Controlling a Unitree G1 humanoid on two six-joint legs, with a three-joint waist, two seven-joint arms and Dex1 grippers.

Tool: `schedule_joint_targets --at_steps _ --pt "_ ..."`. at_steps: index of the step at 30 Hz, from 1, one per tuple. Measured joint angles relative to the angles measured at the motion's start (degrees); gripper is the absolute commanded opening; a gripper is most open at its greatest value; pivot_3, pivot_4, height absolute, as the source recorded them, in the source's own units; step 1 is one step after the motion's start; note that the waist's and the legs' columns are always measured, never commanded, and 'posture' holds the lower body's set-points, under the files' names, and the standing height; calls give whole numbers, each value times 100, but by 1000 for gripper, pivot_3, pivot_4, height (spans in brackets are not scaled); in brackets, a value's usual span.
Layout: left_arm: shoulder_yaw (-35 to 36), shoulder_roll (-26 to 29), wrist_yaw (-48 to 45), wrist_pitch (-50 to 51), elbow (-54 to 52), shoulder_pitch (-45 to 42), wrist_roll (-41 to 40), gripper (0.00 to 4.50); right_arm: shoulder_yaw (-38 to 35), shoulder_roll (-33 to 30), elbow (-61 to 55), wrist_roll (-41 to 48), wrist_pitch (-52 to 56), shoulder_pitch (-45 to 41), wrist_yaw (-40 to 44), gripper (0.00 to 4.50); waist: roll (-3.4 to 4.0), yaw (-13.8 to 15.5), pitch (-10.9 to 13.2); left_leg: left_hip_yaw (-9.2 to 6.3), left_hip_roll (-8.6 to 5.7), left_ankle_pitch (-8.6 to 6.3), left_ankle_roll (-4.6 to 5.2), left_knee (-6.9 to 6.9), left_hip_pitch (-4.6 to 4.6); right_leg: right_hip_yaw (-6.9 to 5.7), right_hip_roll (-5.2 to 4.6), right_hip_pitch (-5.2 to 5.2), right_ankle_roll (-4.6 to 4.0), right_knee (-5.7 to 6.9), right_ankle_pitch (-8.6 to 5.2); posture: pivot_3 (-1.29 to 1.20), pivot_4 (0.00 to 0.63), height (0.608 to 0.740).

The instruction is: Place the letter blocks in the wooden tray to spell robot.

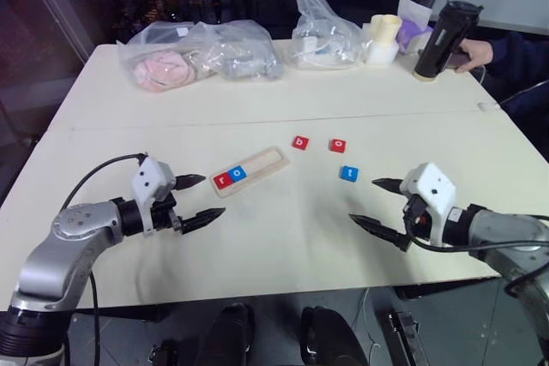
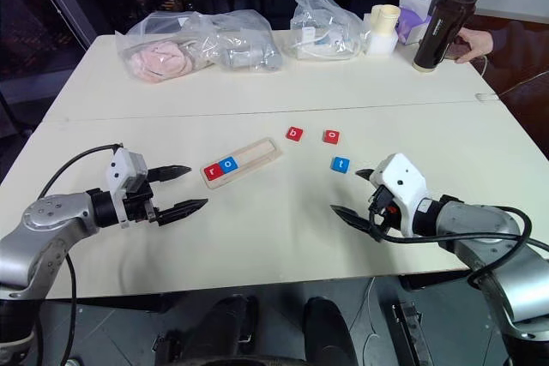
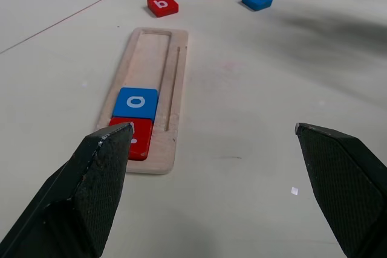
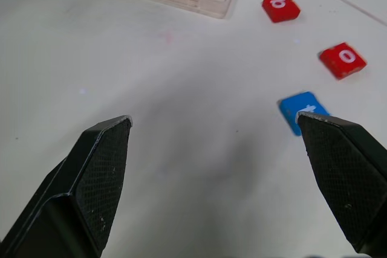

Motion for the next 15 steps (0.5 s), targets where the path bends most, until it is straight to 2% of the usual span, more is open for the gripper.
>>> schedule_joint_targets --at_steps 15 --pt "19 124 65 349 -94 -275 -223 4500 46 -31 116 -14 -84 -60 1 4482 0 0 0 0 0 0 0 0 -2 0 -2 -1 -1 -2 0 0 150 740"
